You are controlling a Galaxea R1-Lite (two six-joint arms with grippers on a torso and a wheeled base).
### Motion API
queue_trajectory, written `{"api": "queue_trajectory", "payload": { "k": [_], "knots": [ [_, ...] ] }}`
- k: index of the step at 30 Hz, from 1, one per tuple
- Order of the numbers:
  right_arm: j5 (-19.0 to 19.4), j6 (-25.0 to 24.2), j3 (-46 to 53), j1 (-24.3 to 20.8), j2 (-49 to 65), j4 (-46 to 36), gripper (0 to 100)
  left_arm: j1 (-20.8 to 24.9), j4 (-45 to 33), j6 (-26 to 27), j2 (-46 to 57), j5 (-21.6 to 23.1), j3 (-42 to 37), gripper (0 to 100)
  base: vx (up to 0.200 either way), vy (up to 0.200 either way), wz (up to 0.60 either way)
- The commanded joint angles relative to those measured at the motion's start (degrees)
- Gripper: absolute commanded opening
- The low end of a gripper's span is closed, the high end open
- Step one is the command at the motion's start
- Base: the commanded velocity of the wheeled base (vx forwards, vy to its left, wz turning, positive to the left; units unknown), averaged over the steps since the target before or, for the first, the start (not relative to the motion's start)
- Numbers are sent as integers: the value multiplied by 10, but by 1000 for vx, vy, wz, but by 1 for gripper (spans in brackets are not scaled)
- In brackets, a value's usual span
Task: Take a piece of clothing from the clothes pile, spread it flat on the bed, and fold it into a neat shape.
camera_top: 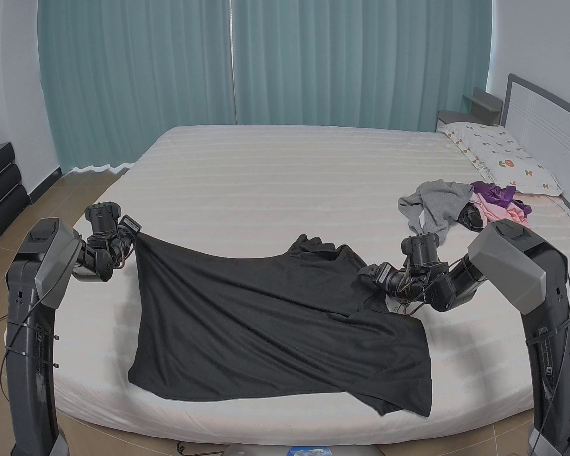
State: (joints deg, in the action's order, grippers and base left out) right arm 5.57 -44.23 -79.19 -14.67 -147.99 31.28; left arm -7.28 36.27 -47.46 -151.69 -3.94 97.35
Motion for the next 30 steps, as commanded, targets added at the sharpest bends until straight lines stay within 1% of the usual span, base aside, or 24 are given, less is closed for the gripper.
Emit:
{"api": "queue_trajectory", "payload": {
  "k": [1, 3, 7, 11, 13, 19, 22, 25, 29, 30],
  "knots": [
    [-1, 1, -24, -3, -31, -3, 0, 4, -1, 0, 0, -1, -1, 0, 0, 0, 0],
    [-5, 1, -30, -2, -31, -3, 0, 4, -1, 0, 0, -1, -1, 0, 0, 0, 0],
    [-25, 2, -51, 0, -32, -3, 0, 6, -1, 0, 0, -1, -2, 0, 0, 0, 0],
    [-55, 2, -90, 8, -38, -4, 0, 10, -1, 0, 0, -1, -4, 0, 0, 0, 0],
    [-63, 1, -102, 17, -38, -4, 0, 12, -1, 0, 0, -1, -5, 0, 0, 0, 0],
    [-87, -1, -154, 46, -34, 4, 0, 27, -8, -1, 0, 2, -7, 0, 0, 0, 0],
    [-103, -1, -196, 60, -40, 4, 0, 37, -3, -9, -5, 6, 1, 0, 0, 0, 0],
    [-113, 0, -216, 64, -53, 11, 0, 51, 0, -19, -13, 10, 14, 0, 0, 0, 0],
    [-126, 5, -221, 66, -68, 26, 0, 60, 1, -20, -19, 10, 20, 0, 0, 0, 0],
    [-129, 14, -221, 67, -78, 28, 0, 62, 1, -20, -23, 10, 22, 0, 0, 0, 0]
  ]
}}
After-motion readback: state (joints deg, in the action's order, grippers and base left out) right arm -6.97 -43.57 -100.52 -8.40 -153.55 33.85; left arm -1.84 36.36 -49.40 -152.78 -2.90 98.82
